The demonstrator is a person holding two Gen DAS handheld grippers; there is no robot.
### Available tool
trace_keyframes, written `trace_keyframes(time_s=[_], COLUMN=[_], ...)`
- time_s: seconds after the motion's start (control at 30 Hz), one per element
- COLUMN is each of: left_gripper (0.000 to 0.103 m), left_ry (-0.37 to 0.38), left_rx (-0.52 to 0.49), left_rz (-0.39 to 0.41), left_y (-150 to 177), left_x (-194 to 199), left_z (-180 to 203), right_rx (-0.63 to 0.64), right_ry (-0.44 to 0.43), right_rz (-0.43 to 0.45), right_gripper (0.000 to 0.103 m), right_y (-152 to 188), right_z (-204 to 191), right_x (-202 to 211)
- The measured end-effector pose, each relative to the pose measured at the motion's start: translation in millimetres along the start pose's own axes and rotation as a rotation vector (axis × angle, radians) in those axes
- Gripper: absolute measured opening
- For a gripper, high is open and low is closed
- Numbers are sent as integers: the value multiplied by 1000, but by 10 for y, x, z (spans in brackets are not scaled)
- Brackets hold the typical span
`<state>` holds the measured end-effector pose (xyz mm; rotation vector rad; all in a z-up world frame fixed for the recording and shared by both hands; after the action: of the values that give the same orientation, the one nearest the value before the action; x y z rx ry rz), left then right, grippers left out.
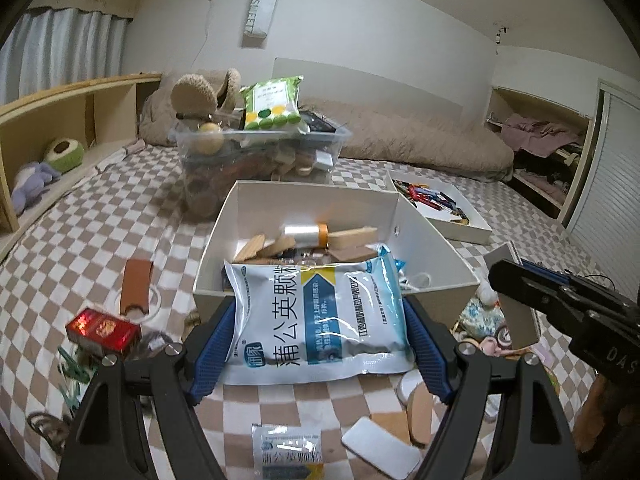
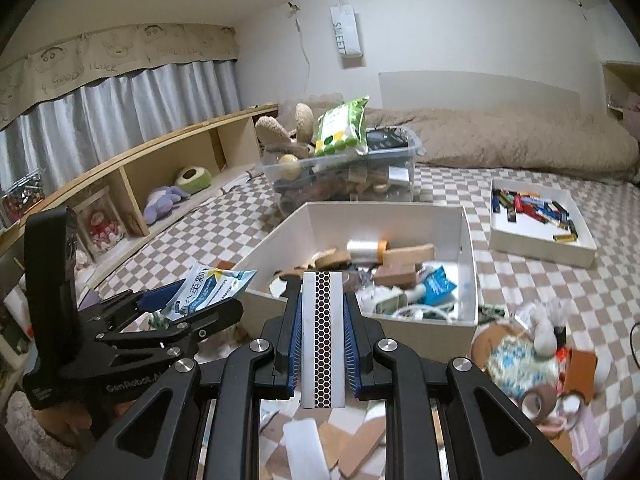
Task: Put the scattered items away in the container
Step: 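Carry the matchbox and medicine packets over the shoes box with both tools, then open right tool to drop the matchbox while left tool releases the packets into the box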
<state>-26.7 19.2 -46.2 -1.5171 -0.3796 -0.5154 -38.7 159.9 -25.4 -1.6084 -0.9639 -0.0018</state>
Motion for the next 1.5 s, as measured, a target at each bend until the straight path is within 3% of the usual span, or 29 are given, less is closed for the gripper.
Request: trace_keyframes(time_s=[0.73,0.93,1.23,1.5], left_gripper=[80,80,80,80], left_ry=[2,1,34,47], left_rx=[-13,-14,-11,10], left_rz=[40,41,17,-24], left_y=[-531,-646,-679,-627], left_x=[-306,-480,-815,-1077], left_z=[-33,-46,-29,-109], right_rx=[-23,-85,-137,-154], right_ry=[55,77,144,181], right_rz=[94,65,-50,-58], right_gripper=[20,20,20,20], right_y=[-780,-805,-664,-681], right_z=[276,528,886,1060], right_x=[-253,-527,-1081,-1252])
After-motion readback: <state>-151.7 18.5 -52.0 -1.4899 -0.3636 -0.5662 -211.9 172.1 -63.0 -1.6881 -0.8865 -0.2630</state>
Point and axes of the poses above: each gripper's, at about its wrist camera, not at the fingertips, and x roughly against the way its jaws point, z to its right, y to its underside, the point moved 5 cm from there along -x, roughly the way its jaws point, and after that the axes turned 8 degrees about -x, right-handed, at the moved point
